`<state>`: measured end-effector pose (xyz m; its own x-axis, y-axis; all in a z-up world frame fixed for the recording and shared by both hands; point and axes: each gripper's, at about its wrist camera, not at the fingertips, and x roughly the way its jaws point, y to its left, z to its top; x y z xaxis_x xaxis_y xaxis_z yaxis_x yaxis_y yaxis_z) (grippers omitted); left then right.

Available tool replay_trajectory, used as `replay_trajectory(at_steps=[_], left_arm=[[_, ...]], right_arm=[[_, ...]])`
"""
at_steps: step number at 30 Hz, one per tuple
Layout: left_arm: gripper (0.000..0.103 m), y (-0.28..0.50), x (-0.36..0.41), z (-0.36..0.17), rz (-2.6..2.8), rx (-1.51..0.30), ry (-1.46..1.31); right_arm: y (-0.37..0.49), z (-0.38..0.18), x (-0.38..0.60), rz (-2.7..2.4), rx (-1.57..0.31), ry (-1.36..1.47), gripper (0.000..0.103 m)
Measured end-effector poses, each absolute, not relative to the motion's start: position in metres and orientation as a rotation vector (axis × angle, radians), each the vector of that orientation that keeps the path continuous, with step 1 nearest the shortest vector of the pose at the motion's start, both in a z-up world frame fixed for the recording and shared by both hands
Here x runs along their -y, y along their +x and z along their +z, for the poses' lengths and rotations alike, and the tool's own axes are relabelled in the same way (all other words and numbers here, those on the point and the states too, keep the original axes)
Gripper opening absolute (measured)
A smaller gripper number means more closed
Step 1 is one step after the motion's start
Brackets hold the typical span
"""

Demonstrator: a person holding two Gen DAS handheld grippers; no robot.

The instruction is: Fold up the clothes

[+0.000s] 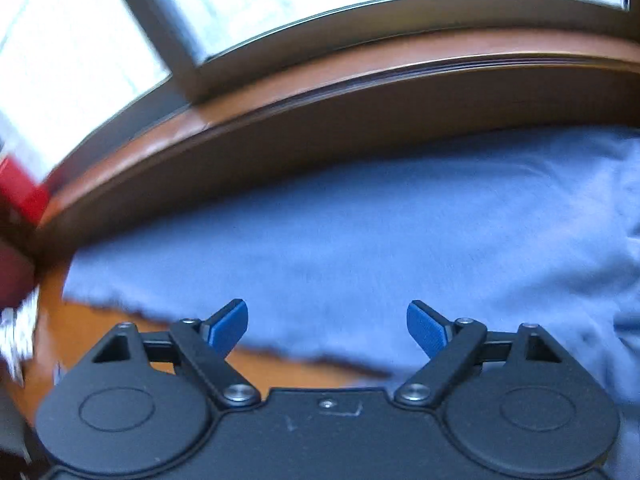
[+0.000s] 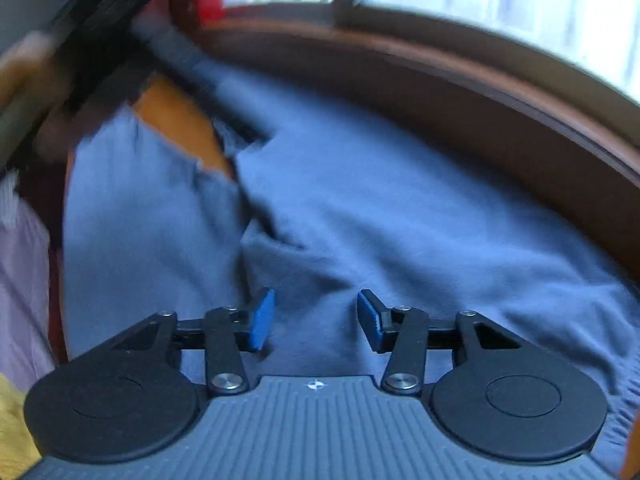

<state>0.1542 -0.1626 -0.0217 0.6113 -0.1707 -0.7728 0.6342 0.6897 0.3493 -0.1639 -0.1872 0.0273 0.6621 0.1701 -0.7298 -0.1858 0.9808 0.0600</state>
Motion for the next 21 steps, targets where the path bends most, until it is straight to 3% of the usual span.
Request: replay_trajectory(at_steps=[5, 7, 10, 16, 21], left_arm=[[0.085, 0.187, 0.192, -0.060, -0.535, -0.835, 0.752], [0.092, 0.193, 0.194, -0.068, -0.536, -0.829, 0.767], [0.092, 0.196, 0.193, -0.073, -0.545, -0.806, 0.765], [0.100, 0.208, 0.180, -0.080, -0.540, -0.817, 0.705], [0.103, 0.218, 0.174, -0.074, -0.520, -0.858, 0.637]], right_arm=[[-0.174, 0.025, 0.175, 0.321, -0.903, -0.118, 0.049], [-0.184, 0.026, 0.168, 0.395, -0.921, -0.178, 0.052], [-0.193, 0.035, 0.171, 0.431, -0.941, -0.178, 0.050], [-0.210, 0.062, 0.268, -0.007, -0.806, 0.141, 0.052], [-0.200, 0.038, 0.327, -0.280, -0.893, 0.129, 0.045]])
